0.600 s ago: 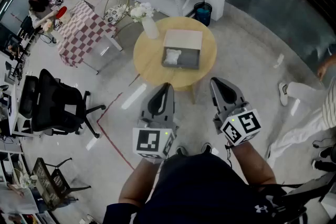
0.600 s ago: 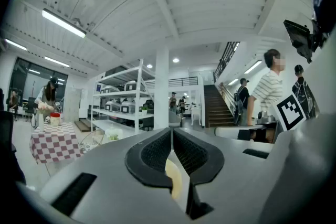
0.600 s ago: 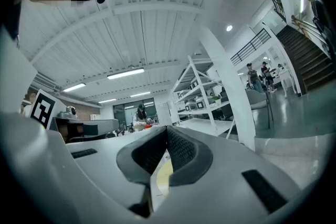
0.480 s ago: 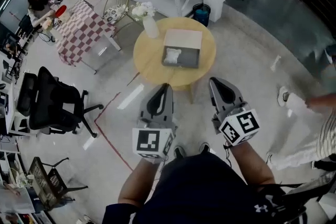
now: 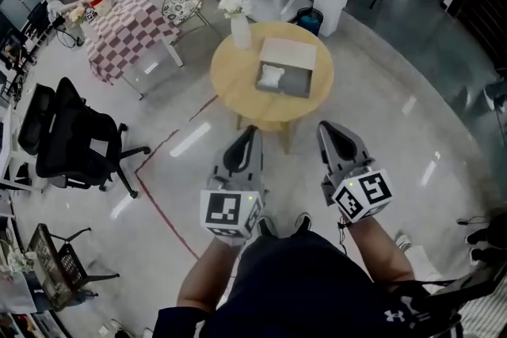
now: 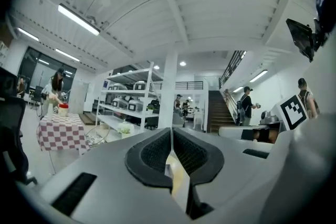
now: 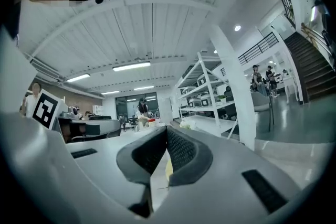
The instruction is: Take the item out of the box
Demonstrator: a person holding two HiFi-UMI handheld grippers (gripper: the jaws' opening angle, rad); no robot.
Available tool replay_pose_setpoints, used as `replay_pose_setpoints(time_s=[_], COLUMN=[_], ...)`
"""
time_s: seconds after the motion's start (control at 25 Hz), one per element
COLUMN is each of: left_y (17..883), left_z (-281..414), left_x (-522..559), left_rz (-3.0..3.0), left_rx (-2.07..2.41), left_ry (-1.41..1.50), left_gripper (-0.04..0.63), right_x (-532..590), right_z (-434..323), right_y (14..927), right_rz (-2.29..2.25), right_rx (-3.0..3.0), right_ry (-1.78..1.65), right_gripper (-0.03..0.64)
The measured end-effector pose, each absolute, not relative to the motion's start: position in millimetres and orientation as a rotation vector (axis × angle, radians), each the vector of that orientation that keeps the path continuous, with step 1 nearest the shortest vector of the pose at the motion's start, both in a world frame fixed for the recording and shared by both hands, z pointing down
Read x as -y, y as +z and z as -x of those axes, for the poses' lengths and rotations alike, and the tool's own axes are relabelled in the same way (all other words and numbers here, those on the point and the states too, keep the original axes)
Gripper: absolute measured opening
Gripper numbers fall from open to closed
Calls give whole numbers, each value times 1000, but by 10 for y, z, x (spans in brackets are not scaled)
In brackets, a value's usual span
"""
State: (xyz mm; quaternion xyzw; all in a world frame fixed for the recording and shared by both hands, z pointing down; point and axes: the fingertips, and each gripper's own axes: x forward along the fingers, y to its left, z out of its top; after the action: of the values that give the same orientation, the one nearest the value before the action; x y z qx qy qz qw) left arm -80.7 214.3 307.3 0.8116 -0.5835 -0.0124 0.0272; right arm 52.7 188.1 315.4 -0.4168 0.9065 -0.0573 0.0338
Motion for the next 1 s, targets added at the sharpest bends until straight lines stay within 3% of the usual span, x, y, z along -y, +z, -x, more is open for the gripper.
replay_pose_setpoints(time_s=[1.0], left_y=[3113], left_z=[1476], left_x=[-1862], left_rz=[-2554], left_rx=[1722], left_ry=[-92], left_gripper=[29], right_x=[-1738], right_z=[124], right_y=[3139], right_rz=[1369], right_rx=[-2748], right_ry=[-148], right_gripper=[8])
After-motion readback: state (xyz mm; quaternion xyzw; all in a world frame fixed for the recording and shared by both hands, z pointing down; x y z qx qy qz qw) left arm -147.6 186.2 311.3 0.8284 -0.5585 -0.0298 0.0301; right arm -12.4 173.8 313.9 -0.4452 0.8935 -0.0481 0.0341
